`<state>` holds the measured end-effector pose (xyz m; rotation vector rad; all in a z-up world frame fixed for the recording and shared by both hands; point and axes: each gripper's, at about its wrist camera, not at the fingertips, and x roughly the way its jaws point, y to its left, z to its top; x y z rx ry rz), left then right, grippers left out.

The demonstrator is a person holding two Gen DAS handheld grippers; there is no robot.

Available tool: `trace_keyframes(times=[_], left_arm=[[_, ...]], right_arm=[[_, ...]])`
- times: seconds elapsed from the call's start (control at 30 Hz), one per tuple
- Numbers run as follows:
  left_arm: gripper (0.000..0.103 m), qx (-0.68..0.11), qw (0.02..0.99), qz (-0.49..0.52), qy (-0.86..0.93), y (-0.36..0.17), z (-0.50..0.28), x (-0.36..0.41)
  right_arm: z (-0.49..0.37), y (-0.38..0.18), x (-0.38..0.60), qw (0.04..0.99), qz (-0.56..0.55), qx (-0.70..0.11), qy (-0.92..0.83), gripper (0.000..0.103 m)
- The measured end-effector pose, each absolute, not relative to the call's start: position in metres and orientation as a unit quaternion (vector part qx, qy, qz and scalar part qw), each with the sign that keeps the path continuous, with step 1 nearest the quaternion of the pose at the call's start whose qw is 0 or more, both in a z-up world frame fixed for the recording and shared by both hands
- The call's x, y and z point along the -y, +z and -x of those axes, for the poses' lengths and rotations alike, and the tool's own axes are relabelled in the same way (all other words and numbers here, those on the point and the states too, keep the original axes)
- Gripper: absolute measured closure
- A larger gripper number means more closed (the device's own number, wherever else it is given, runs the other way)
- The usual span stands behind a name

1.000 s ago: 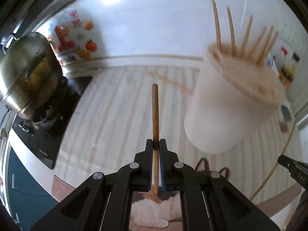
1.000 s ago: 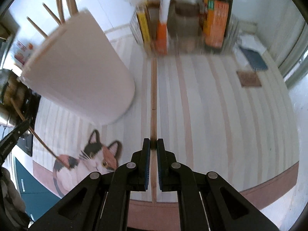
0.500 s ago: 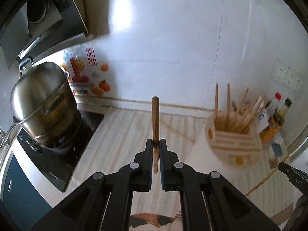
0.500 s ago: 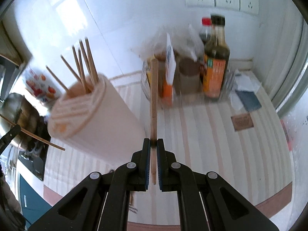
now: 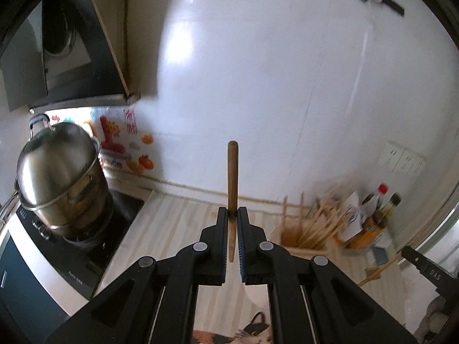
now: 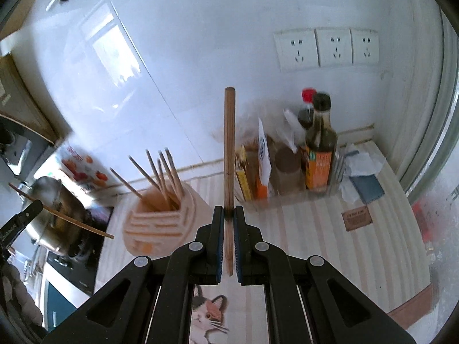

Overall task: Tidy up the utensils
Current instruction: 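Carry the left tool's chopstick into the holder while the right tool inserts its own, then open the left tool over the holder while the right tool releases its chopstick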

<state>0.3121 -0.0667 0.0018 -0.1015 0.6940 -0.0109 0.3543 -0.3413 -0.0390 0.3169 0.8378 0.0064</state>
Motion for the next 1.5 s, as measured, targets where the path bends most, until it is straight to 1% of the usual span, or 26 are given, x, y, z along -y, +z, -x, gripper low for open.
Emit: trace_keyframes(times=[0.23,0.47,0.6,0.77,1.03,1.1,1.13,1.17,1.2,1.23,1.27,1.3,1.37,1.43,1.47,1.5], left_arm=[[0.099,-0.321,0.943,0.073,-0.047,0.040,-0.322,0.085],[0.099,-0.350,0.927,0.096,-0.094,0.036,-0.346,0.103],[0.099,-0.376,0.917,0.094,-0.098,0.016,-0.366,0.113],[0.099,-0.401,0.907,0.091,-0.085,-0.011,-0.389,0.115],[0.098,-0.444,0.887,0.079,-0.097,-0.037,-0.405,0.122],[0.093,-0.460,0.879,0.082,-0.099,-0.038,-0.403,0.122],[0.091,-0.465,0.876,0.087,-0.099,-0.038,-0.401,0.120],[0.081,-0.464,0.876,0.090,-0.097,-0.037,-0.399,0.118],[0.062,-0.461,0.878,0.088,-0.092,-0.035,-0.396,0.117],[0.050,-0.456,0.883,0.080,-0.081,-0.032,-0.393,0.115],[0.028,-0.451,0.886,0.076,-0.072,-0.030,-0.390,0.113],[0.022,-0.444,0.891,0.071,-0.059,-0.028,-0.387,0.110],[0.021,-0.427,0.902,0.054,-0.035,-0.025,-0.378,0.106],[0.012,-0.426,0.904,0.038,-0.013,-0.026,-0.375,0.103],[0.004,-0.425,0.904,0.032,-0.004,-0.028,-0.372,0.102],[0.001,-0.425,0.905,0.026,0.008,-0.031,-0.368,0.101]], right_arm=[[-0.357,0.008,0.344,0.913,-0.172,-0.370,0.023,0.096],[-0.382,0.028,0.340,0.915,-0.196,-0.349,0.051,0.096],[-0.405,0.021,0.328,0.913,-0.198,-0.351,0.059,0.096],[-0.435,-0.002,0.310,0.909,-0.195,-0.363,0.058,0.096],[-0.464,-0.044,0.291,0.892,-0.179,-0.412,0.059,0.096],[-0.470,-0.053,0.287,0.881,-0.175,-0.435,0.067,0.093],[-0.473,-0.059,0.285,0.871,-0.172,-0.454,0.071,0.086],[-0.474,-0.061,0.285,0.868,-0.171,-0.461,0.071,0.069],[-0.471,-0.062,0.288,0.868,-0.174,-0.460,0.070,0.058],[-0.469,-0.061,0.290,0.870,-0.177,-0.455,0.071,0.049],[-0.464,-0.059,0.293,0.873,-0.178,-0.449,0.069,0.048],[-0.461,-0.058,0.296,0.875,-0.177,-0.445,0.066,0.048],[-0.453,-0.054,0.301,0.879,-0.171,-0.441,0.063,0.048],[-0.443,-0.051,0.305,0.883,-0.158,-0.437,0.057,0.047],[-0.439,-0.050,0.305,0.886,-0.153,-0.436,0.053,0.045],[-0.433,-0.050,0.306,0.888,-0.146,-0.433,0.051,0.043]])
